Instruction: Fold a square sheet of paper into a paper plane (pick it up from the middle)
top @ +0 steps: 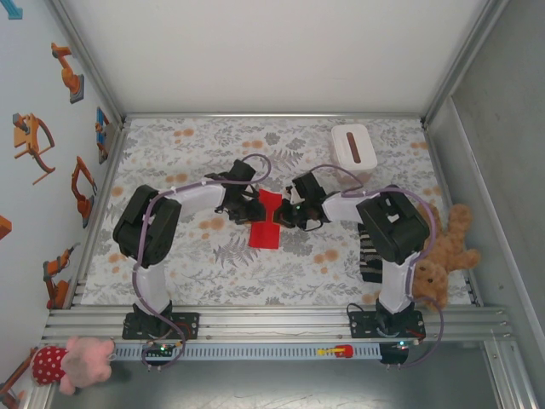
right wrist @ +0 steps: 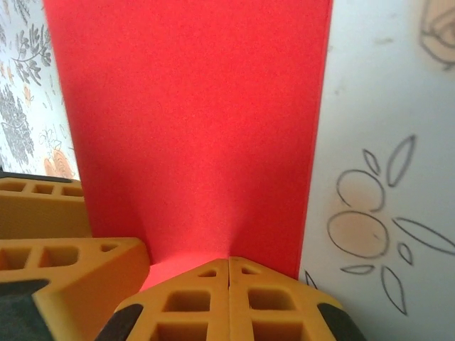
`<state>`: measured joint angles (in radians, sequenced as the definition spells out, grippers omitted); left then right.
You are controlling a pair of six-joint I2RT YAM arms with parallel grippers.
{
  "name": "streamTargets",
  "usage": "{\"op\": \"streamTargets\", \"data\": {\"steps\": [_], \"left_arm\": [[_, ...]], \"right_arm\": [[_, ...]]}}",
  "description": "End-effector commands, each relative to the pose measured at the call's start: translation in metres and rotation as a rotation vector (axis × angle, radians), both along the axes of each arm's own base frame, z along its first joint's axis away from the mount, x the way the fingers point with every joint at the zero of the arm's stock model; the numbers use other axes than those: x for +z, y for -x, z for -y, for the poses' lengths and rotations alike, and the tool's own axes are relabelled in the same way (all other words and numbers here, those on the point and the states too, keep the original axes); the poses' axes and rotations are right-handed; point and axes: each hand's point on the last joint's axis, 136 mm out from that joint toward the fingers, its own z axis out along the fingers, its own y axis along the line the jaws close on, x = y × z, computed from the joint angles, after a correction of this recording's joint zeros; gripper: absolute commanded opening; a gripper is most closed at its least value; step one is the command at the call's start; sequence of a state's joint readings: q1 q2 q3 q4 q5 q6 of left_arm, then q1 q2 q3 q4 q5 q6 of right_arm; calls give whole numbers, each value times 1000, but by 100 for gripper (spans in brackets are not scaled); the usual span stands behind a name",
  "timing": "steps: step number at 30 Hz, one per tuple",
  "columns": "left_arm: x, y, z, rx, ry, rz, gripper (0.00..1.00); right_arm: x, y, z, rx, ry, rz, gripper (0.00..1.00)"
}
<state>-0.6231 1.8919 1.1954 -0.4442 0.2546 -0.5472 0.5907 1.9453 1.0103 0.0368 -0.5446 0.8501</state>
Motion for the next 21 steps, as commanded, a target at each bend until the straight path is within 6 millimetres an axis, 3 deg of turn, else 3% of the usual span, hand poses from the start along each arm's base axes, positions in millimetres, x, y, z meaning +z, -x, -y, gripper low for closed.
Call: {"op": "streamTargets", "data": {"steps": [1, 5, 9, 14, 21], "left_arm": [[41, -21, -21, 126, -22, 115, 41], [65, -27, -28, 178, 46, 157, 42], [77, -19, 3, 122, 226, 88, 40], [62, -12, 25, 138, 310, -11, 33], [38, 0, 35, 160, 299, -117, 24]], "right_arm": [[-72, 41, 52, 16, 278, -179, 0], [-74, 40, 57, 36, 289, -178, 0], [-73, 39, 58, 66, 288, -175, 0], [-75, 39, 58, 71, 282, -183, 0], [-76, 40, 59, 63, 290, -197, 0]]}}
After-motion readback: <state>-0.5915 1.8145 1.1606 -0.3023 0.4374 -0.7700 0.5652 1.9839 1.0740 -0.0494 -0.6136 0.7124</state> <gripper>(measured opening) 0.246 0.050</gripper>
